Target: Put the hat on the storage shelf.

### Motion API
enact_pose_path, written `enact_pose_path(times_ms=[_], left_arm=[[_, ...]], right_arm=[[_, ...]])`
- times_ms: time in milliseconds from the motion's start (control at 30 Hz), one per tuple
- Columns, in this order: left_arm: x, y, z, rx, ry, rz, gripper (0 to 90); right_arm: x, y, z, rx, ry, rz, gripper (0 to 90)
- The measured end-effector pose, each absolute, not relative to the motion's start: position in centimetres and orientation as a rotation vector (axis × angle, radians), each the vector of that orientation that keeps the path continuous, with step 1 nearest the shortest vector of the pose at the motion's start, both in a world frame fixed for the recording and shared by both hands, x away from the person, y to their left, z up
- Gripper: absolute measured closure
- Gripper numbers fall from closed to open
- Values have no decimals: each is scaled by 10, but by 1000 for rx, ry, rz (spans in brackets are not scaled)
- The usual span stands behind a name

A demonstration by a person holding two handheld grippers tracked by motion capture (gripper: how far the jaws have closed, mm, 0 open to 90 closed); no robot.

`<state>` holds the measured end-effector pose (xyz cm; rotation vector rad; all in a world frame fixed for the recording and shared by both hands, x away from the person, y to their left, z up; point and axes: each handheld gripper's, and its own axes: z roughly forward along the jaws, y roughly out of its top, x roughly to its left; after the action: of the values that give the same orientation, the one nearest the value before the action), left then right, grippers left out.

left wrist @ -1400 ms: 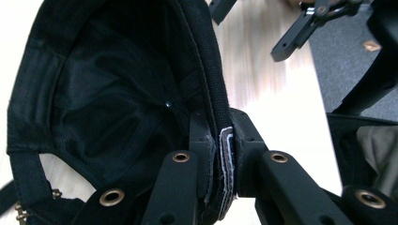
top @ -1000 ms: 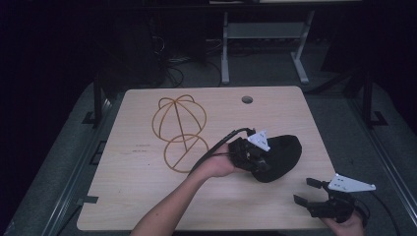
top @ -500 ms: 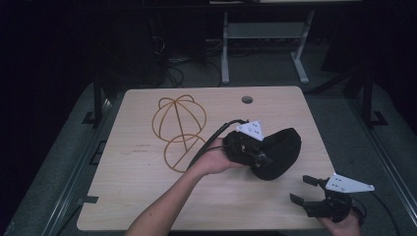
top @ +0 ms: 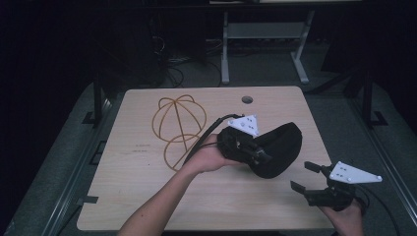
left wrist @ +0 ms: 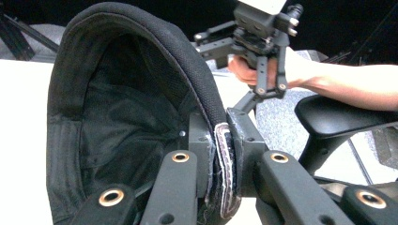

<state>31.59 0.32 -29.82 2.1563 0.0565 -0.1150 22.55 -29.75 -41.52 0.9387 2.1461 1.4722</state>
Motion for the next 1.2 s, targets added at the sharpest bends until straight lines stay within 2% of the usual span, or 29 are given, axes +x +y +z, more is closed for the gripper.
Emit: enact_pose_path(times_ms=[300, 400, 433, 467, 500, 533, 567, 600, 633, 667, 700, 733, 800, 867, 1200], left_arm=[[303, 5, -296, 2167, -31, -119, 809], [299, 2, -296, 2180, -78, -112, 810], [298, 1, -296, 2178, -87, -113, 810], [297, 0, -295, 2180, -105, -112, 810], [297, 0, -295, 2180, -105, -112, 810], [296, -1, -295, 2181, -117, -107, 810], [295, -2, -296, 2184, -125, -105, 810], [295, -2, -296, 2183, -133, -107, 810], [294, -2, -296, 2179, -149, -116, 811], [294, -2, -296, 2179, -149, -116, 811], [293, -2, -295, 2175, -156, -110, 811], [292, -1, -295, 2177, -158, -111, 811], [291, 0, -294, 2181, -167, -100, 811], [291, 2, -293, 2182, -168, -93, 811], [291, 16, -299, 2190, -97, -27, 782]], right_arm=[[243, -290, -403, 917, 2120, 1534, 158], [247, -288, -402, 907, 2122, 1574, 209], [248, -287, -403, 903, 2127, 1586, 239], [251, -288, -405, 879, 2145, 1643, 362], [251, -288, -405, 879, 2145, 1643, 362], [251, -288, -406, 865, 2143, 1656, 399], [253, -287, -408, 857, 2153, 1687, 507], [253, -287, -408, 857, 2153, 1687, 507], [253, -286, -408, 847, 2146, 1697, 607], [253, -286, -408, 847, 2146, 1697, 607], [253, -286, -408, 837, 2140, 1691, 659], [254, -285, -409, 829, 2129, 1709, 755], [254, -285, -409, 834, 2123, 1722, 788], [254, -288, -410, 838, 2090, 1781, 869], [251, -296, -401, 878, 2058, 1786, 884]])
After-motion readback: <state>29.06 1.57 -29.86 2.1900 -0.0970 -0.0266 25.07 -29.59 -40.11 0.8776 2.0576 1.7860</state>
